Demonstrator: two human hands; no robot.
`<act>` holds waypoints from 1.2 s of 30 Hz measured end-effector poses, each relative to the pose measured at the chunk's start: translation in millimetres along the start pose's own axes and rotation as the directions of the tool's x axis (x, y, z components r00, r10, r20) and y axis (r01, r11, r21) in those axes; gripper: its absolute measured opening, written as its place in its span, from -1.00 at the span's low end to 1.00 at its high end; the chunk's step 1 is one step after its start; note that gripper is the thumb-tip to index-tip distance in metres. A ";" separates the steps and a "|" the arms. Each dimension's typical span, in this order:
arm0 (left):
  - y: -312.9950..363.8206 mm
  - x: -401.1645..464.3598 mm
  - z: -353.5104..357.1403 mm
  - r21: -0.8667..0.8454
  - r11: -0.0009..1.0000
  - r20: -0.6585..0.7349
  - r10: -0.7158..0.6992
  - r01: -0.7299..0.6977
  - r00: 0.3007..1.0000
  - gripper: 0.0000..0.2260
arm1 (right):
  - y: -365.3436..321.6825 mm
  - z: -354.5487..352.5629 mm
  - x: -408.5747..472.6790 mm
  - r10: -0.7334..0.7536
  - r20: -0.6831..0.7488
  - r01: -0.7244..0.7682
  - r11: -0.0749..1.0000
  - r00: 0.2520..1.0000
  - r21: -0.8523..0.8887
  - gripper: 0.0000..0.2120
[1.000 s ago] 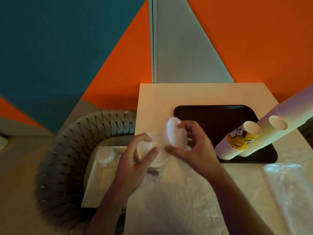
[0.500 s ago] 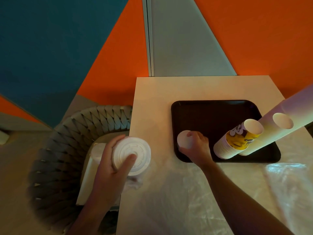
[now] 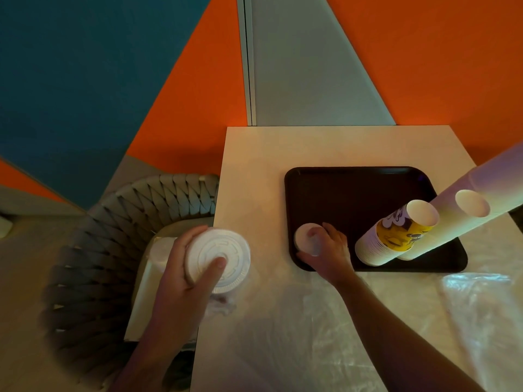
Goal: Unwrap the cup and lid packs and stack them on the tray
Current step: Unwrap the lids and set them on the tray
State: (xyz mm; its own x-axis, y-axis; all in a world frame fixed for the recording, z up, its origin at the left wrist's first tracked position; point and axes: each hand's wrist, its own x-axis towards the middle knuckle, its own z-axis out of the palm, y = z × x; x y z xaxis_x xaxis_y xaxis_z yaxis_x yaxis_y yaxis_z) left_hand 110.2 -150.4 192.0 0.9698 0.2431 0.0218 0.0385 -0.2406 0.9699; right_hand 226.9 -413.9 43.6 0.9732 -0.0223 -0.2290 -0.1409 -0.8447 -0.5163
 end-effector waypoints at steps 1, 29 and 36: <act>0.7 0.0 0.1 0.008 1.000 -0.002 0.013 -0.013 1.000 -0.59 | -0.8 -2.0 -0.8 0.010 0.014 -0.010 1.000 1.000 0.016 -0.40; 32.2 -13.0 31.2 0.117 0.979 0.103 0.155 -0.167 0.982 -0.51 | -132.6 -116.0 -109.2 -0.408 -0.149 0.430 0.786 0.901 0.445 -0.88; 33.3 -13.5 31.1 0.124 0.984 0.094 0.115 -0.126 0.989 -0.54 | -133.6 -123.0 -112.4 -0.413 -0.124 0.421 0.783 0.902 0.457 -0.89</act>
State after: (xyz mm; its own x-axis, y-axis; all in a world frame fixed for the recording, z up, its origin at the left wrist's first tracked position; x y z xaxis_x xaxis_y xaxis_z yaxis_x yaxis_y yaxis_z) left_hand 105.9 -190.9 216.5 0.9861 0.1243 0.1104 -0.0549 -0.3839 0.9217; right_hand 158.7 -364.3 239.8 0.9587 0.2629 0.1088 0.2166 -0.4266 -0.8781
